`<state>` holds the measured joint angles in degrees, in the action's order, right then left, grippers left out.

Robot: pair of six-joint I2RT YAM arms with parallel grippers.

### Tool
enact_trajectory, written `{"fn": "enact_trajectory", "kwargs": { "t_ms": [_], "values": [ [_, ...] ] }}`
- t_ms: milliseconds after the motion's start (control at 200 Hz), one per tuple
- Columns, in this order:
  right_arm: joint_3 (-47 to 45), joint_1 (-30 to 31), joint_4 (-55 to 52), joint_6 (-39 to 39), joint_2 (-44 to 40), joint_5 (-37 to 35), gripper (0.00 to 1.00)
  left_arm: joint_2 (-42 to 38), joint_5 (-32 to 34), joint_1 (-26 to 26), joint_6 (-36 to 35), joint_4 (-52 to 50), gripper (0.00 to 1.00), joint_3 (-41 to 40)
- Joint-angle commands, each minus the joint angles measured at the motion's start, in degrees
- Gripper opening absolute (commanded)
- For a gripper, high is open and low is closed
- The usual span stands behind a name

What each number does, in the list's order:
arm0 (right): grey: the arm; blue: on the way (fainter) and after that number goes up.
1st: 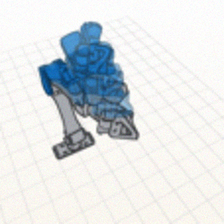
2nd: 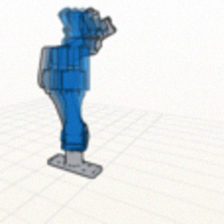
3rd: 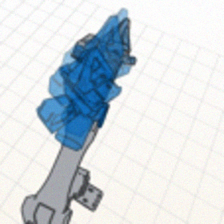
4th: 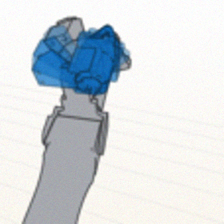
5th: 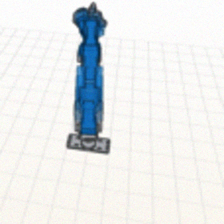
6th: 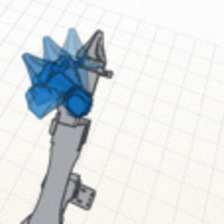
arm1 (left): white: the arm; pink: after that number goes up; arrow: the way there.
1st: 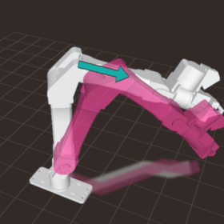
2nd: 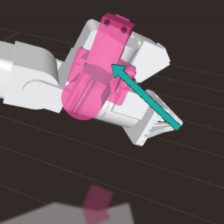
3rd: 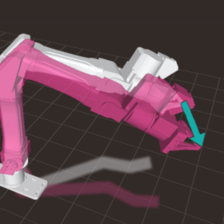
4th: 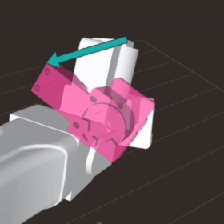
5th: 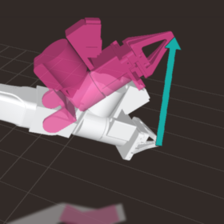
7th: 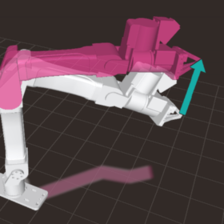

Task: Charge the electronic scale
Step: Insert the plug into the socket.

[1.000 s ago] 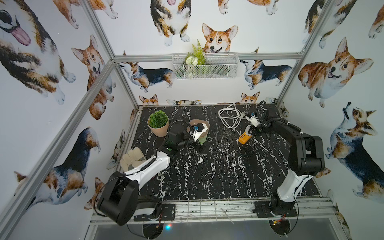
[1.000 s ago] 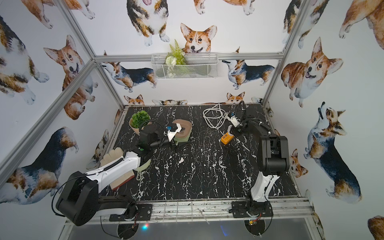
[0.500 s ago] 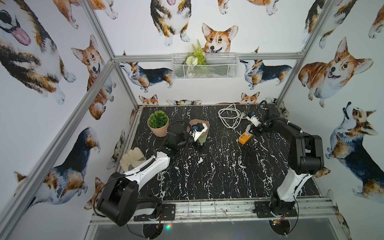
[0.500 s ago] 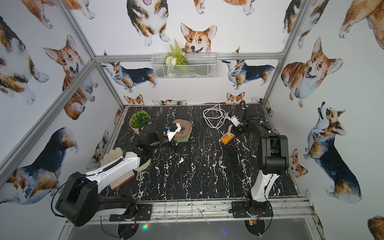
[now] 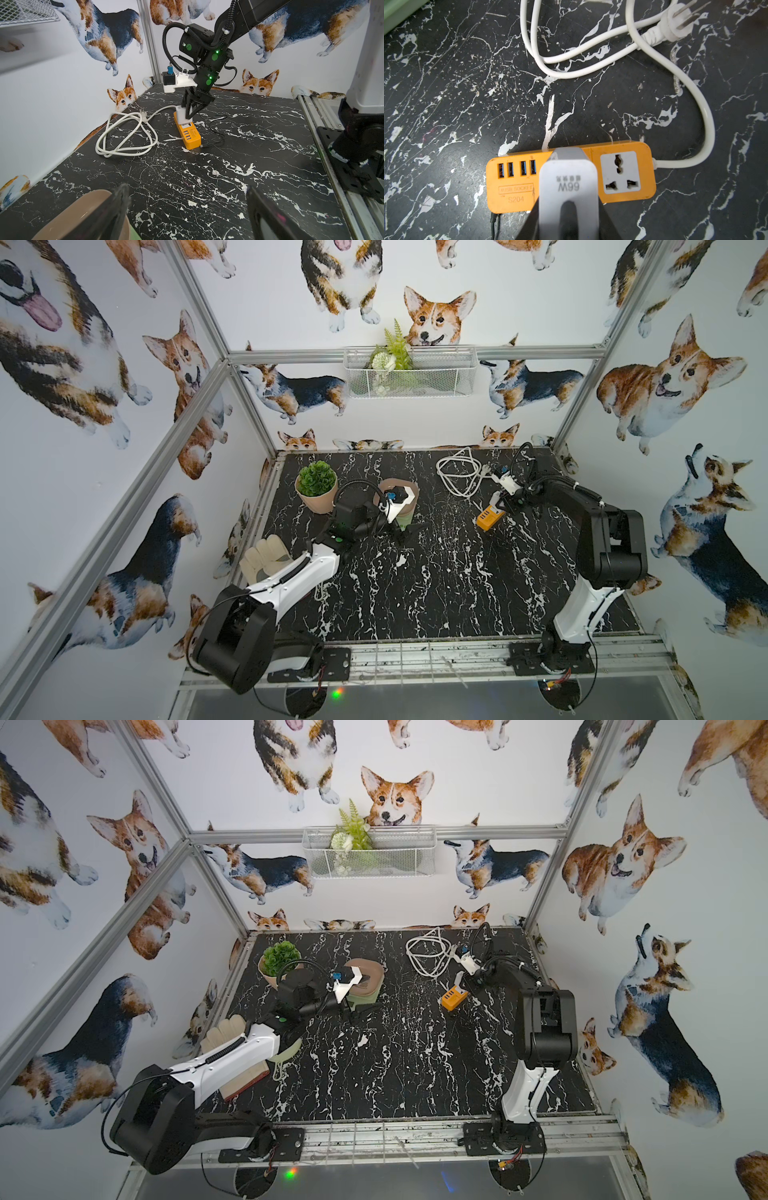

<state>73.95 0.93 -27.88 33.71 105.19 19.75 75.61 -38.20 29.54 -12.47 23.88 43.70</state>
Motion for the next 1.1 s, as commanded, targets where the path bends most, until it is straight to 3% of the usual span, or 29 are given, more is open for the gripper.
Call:
{"fn": "enact_trajectory", "kwargs": {
  "t_ms": [0,591,1001,1096],
  "values": [
    [0.6,0.6,-1.4,2.5,0.8,0.5,0.0,-0.3,-0.2,-0.1,-0.1,2.0,0.91,-0.3],
    [-4.1,3.1,0.9,1.8,3.5,-4.0,0.0,-0.3,0.2,-0.1,-0.2,1.9,0.92,-0.5],
    [2.8,3.2,-1.4,-6.7,5.3,-4.3,0.0,-0.2,0.4,-0.1,-0.3,1.6,0.92,-0.3],
    [5.0,3.2,-2.9,-8.9,6.1,-3.7,0.13,-0.1,1.1,-0.1,-0.3,1.3,0.92,-0.2]
  ]
}}
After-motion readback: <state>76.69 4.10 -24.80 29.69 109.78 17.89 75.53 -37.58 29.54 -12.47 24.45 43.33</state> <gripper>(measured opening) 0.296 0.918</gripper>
